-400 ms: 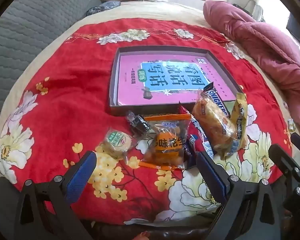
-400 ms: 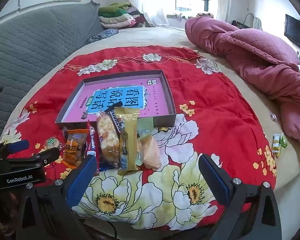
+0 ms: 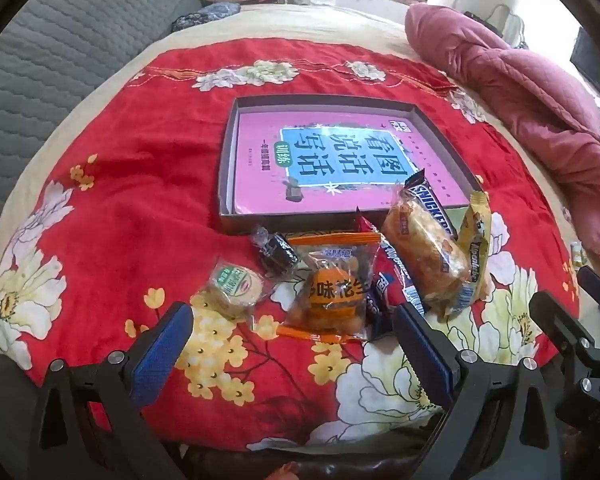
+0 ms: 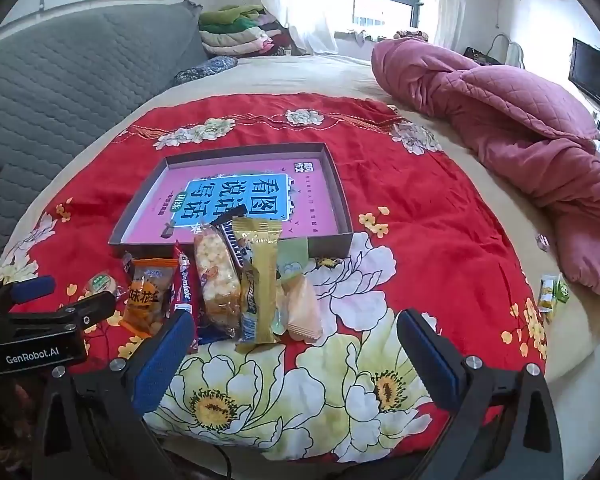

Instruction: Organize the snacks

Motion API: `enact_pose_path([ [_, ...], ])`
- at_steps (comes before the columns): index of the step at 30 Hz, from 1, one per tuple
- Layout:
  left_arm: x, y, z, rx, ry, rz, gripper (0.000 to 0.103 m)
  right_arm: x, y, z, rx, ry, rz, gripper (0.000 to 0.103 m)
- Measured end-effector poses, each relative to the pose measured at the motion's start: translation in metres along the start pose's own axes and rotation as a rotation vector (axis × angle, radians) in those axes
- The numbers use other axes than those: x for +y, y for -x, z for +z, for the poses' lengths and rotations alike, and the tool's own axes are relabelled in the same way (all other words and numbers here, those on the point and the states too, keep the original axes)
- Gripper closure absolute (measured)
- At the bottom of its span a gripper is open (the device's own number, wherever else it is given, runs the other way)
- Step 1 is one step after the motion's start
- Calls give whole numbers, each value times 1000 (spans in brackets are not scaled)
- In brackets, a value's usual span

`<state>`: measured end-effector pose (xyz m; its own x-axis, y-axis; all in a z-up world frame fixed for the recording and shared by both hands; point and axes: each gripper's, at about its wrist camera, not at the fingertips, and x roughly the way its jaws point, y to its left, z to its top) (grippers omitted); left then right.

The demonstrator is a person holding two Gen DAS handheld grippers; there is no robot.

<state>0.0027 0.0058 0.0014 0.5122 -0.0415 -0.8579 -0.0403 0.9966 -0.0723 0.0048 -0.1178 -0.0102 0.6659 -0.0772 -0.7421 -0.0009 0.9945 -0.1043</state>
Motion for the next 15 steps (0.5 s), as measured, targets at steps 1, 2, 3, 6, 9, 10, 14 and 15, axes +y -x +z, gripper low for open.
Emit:
enact_pose_path([
  [1,1,0,0,0,-1,-3,3,-1,1,0,-1,-1,-1,1],
  [2,0,0,0,2,-3,-5,3,-2,1,0,1,-1,-1,1],
  [3,0,0,0,3,-7,-6,3,-2,1,0,2,-3,-2,1],
  [6,-2,-1,-1,4,-16,-7,3,-5,4,0,-1,-9,1,1],
  [9,-2,-1,-1,4,-17,-6,3,-5,4,0,0,-6,2,1],
  [10,-3,-1,-1,3,-17,-5,3,-5,4,0,-1,-7,1,1],
  [14,-4,-1,-2,5,-23,-6,3,-6,4,0,0,-13,-1,1],
  [15,-4,-1,-2,6,-25,-6,3,-6,4,0,1,-14,-1,1],
])
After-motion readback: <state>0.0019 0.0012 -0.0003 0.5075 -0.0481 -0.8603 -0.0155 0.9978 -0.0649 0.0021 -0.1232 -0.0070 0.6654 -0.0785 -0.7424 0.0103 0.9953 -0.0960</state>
